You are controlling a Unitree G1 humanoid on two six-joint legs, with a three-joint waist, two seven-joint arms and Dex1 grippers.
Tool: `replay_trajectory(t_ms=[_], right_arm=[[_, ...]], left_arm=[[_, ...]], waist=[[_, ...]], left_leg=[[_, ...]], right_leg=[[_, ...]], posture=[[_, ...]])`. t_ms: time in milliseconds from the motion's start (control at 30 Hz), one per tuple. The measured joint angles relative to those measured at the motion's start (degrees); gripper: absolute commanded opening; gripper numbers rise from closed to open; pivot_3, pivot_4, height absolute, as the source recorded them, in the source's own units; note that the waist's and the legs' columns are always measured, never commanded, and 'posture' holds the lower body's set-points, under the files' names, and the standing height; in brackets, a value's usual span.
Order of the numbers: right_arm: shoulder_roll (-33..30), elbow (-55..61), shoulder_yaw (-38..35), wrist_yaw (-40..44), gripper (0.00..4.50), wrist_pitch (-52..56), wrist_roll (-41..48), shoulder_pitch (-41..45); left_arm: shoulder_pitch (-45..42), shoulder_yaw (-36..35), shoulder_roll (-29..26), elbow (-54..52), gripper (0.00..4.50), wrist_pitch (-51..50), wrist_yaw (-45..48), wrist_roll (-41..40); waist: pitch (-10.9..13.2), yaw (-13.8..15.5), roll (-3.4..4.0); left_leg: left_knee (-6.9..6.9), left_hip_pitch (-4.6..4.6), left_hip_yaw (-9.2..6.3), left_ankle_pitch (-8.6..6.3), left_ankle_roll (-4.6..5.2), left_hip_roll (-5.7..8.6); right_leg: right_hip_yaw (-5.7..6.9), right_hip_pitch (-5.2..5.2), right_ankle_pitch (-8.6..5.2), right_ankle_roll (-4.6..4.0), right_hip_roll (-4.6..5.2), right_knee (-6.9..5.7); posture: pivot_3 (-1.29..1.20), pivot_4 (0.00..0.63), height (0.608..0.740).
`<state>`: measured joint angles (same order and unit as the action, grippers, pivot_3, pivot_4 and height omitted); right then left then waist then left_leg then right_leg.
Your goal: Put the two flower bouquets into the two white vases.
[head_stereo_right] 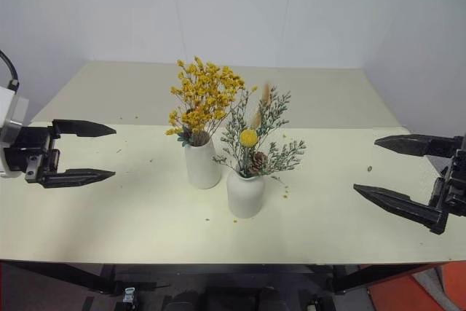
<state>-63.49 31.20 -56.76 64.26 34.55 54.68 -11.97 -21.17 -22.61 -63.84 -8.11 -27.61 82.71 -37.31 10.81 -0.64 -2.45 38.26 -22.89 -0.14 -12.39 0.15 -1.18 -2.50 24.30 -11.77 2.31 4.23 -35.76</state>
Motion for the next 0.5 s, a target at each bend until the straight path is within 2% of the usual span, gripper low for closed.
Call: replay_trajectory(t_ms=[133,333,500], right_arm=[[2.0,1.8,-0.3,0.5,4.48,0.4,-1.0,-2.2],[4.2,3.1,-3.0,0.5,4.48,0.9,-1.1,-2.7],[5.6,6.3,-3.0,-1.3,4.48,1.3,0.9,-2.6]], left_arm=[[0.1,0.6,0.2,0.0,4.50,0.4,-0.3,0.0],[-7.5,4.3,-0.1,2.4,4.50,0.4,-0.3,0.2],[-10.0,6.2,-2.0,5.6,4.50,1.2,2.3,1.2]], waist=[[0.0,0.1,-0.01],[0.0,0.1,-0.03],[0.0,-0.4,-0.02]], left_leg=[[0.00,0.00,0.00,0.00,0.00,0.00],[0.00,0.02,-0.01,0.00,0.00,0.01],[-0.01,0.01,0.02,0.00,0.00,-0.02]], right_leg=[[0.01,0.00,0.00,0.00,0.00,-0.01],[0.02,-0.03,0.00,0.01,-0.01,-0.01],[-0.01,0.01,0.00,0.02,-0.03,-0.02]], posture=[[0.00,0.150,0.740],[0.00,0.150,0.740],[0.00,0.150,0.740]])
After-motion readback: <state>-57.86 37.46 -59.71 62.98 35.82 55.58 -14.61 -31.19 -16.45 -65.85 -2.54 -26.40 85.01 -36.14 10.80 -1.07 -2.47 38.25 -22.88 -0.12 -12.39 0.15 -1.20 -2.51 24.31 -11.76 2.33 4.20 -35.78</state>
